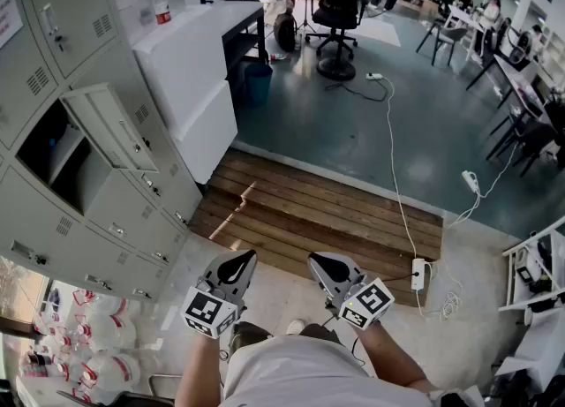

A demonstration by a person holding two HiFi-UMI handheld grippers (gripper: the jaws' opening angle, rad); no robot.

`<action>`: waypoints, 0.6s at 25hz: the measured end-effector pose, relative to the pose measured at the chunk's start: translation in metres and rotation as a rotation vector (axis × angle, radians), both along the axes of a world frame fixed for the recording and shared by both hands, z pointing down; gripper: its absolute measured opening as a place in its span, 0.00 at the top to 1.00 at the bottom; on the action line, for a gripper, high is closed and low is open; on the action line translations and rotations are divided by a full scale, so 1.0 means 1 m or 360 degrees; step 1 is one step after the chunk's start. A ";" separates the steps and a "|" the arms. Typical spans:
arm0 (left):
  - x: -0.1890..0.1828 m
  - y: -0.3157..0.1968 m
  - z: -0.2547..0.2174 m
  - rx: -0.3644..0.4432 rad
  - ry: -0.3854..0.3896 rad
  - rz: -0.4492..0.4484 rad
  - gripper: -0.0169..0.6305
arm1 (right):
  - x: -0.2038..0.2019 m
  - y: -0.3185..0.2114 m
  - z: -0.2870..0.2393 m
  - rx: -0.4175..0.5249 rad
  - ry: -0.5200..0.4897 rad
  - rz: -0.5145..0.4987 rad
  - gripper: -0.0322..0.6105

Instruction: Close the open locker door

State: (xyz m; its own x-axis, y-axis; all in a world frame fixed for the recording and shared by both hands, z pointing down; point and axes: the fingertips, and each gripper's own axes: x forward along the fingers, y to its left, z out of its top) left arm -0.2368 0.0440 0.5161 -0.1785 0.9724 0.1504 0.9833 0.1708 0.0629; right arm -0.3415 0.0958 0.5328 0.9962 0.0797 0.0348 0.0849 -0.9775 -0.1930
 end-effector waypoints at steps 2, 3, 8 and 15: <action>-0.001 0.013 0.006 0.0016 0.0032 0.0000 0.97 | 0.001 0.013 0.005 0.0009 -0.0006 -0.0012 0.94; -0.001 0.019 0.008 0.0022 0.0040 0.0001 0.97 | 0.002 0.019 0.008 0.0020 -0.0010 -0.0014 0.94; 0.022 0.038 0.013 0.0010 -0.0046 -0.0031 0.97 | 0.023 0.040 0.019 0.0153 -0.0002 -0.0027 0.94; 0.102 0.061 0.033 0.0030 -0.0122 -0.0104 0.97 | 0.101 0.068 0.036 0.0181 -0.0076 -0.0099 0.94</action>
State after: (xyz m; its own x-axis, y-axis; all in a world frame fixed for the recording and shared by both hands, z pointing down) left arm -0.1349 0.1049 0.5491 -0.1266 0.9795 0.1568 0.9845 0.1047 0.1410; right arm -0.2406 0.1640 0.5684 0.9961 0.0106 0.0874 0.0365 -0.9532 -0.3001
